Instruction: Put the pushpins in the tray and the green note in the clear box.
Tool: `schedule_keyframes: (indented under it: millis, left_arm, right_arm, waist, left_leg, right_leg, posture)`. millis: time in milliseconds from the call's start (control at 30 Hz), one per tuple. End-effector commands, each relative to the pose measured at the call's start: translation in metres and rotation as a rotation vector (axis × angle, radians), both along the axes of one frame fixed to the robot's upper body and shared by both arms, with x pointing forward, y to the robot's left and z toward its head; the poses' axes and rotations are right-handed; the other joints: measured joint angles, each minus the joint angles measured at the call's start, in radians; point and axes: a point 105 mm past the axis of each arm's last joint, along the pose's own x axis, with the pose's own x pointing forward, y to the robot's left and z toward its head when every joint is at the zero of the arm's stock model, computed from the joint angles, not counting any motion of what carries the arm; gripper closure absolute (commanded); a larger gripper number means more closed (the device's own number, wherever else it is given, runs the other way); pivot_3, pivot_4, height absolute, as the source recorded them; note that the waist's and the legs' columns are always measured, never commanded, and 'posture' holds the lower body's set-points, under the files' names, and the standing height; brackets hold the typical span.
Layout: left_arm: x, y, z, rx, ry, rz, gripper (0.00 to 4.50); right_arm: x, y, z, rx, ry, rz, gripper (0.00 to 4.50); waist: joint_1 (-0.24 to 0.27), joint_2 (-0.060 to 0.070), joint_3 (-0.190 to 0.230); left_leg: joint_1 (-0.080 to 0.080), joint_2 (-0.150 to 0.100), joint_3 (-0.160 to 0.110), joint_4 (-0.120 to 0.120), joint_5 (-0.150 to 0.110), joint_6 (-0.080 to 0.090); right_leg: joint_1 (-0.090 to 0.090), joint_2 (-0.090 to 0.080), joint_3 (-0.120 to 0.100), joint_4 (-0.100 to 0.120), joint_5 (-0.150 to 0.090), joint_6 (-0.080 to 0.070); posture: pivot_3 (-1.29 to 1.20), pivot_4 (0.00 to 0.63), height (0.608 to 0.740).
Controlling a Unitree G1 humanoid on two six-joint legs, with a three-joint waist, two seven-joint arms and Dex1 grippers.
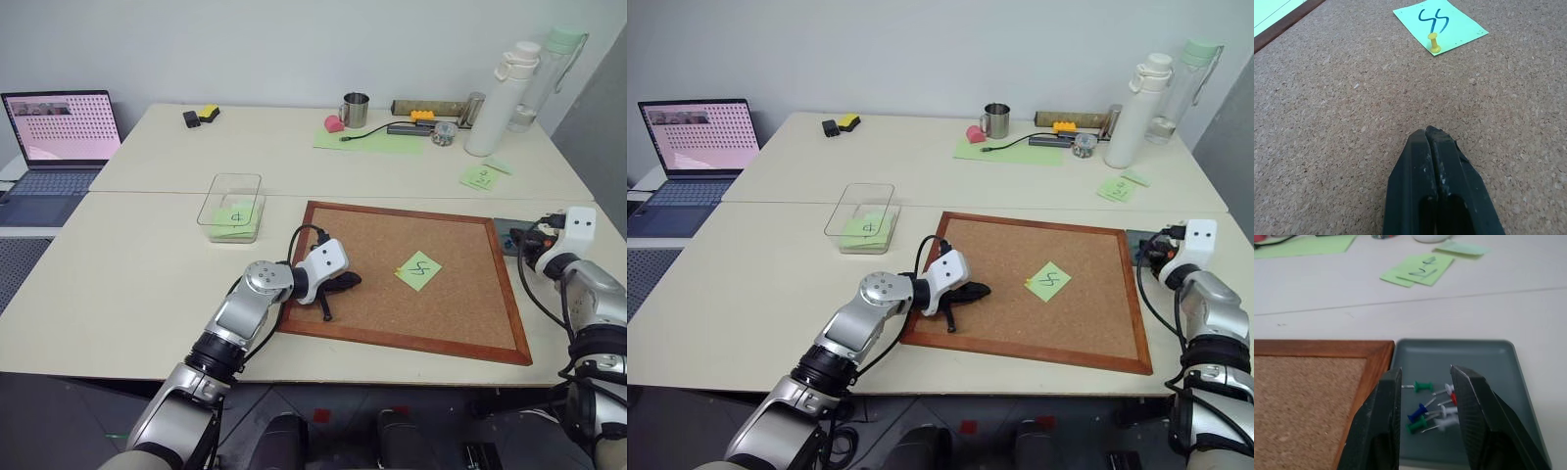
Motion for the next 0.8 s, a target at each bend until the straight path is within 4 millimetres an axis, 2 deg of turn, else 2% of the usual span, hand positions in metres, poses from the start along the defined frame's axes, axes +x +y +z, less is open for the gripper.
schedule_keyframes:
  millis: [33,133,200,233,300,433,500,633,800]
  left_arm:
    - [-0.003,0.004,-0.013,0.032,0.043,0.014,4.5]
    - [-0.002,0.003,-0.012,0.032,0.042,0.011,4.5]
    - [-0.002,0.003,-0.012,0.032,0.043,0.01,4.5]
    - [-0.002,0.003,-0.013,0.033,0.043,0.01,4.5]
    - [-0.002,0.004,-0.013,0.033,0.044,0.01,4.5]
    - [-0.002,0.004,-0.013,0.032,0.044,0.014,4.5]
    - [-0.002,0.004,-0.013,0.031,0.045,0.014,4.5]
    - [-0.002,0.005,-0.013,0.033,0.044,0.014,4.5]
    - [-0.001,0.004,-0.012,0.035,0.04,0.012,4.5]
  right_arm:
    - [-0.001,-0.005,0.022,-0.027,-0.076,-0.002,2.88]
    - [-0.001,-0.003,0.027,-0.044,-0.096,0.006,2.88]
    - [-0.002,0.007,0.032,-0.084,-0.117,0.066,2.88]
    - [-0.004,0.028,0.034,-0.103,-0.13,0.172,2.88]
    - [-0.011,0.057,0.035,-0.108,-0.141,0.308,2.88]
    - [-0.044,0.134,0.03,-0.06,-0.128,0.598,2.88]
    - [-0.056,0.154,0.023,-0.058,-0.102,0.661,2.88]
    - [-0.067,0.184,0.009,-0.053,-0.062,0.691,2.88]
    - [-0.067,0.199,-0.008,-0.071,-0.013,0.687,2.88]
  waist:
    - [0.0,0.0,0.0]
    - [0.001,0.0,0.0]
    - [0.001,0.0,0.0]
    - [0.001,0.0,0.0]
    - [0.001,0.0,0.0]
    - [0.002,0.0,0.0]
    - [0.003,0.0,0.0]
    - [0.004,0.0,0.0]
    - [0.005,0.0,0.0]
  left_leg:
    - [0.0,0.0,0.0,0.0,0.0,0.0]
    - [0.0,0.0,0.0,0.0,0.0,0.0]
    - [0.0,0.0,0.0,0.0,0.0,0.0]
    - [0.0,0.0,0.0,0.0,0.0,0.0]
    - [0.0,0.0,0.0,0.0,0.0,0.0]
    - [0.0,0.001,-0.002,0.0,0.0,0.0]
    - [0.0,0.001,-0.003,0.001,0.0,0.0]
    - [-0.001,0.0,-0.003,0.001,0.0,0.0]
    - [-0.001,0.0,-0.003,0.001,0.0,0.0]
  right_leg:
    - [0.0,0.0,0.0,0.0,0.0,0.0]
    - [0.0,0.0,0.0,0.0,0.0,0.0]
    - [0.0,0.0,0.0,0.0,0.0,0.0]
    - [0.0,0.0,0.0,0.0,0.0,0.0]
    - [0.0,0.0,0.0,0.0,0.0,0.0]
    - [0.0,0.0,-0.001,0.001,0.0,0.0]
    - [0.0,0.0,-0.002,0.001,0.0,0.0]
    - [0.0,0.0,-0.002,0.0,0.0,0.0]
    - [0.0,0.0,-0.002,0.0,0.0,0.0]
  posture:
    - [0.0,0.15,0.74]
    - [0.0,0.15,0.74]
    - [0.0,0.15,0.74]
    - [0.0,0.15,0.74]
    - [0.0,0.15,0.74]
    - [0.0,0.15,0.74]
    - [0.0,0.15,0.74]
    - [0.0,0.15,0.74]
    - [0.0,0.15,0.74]
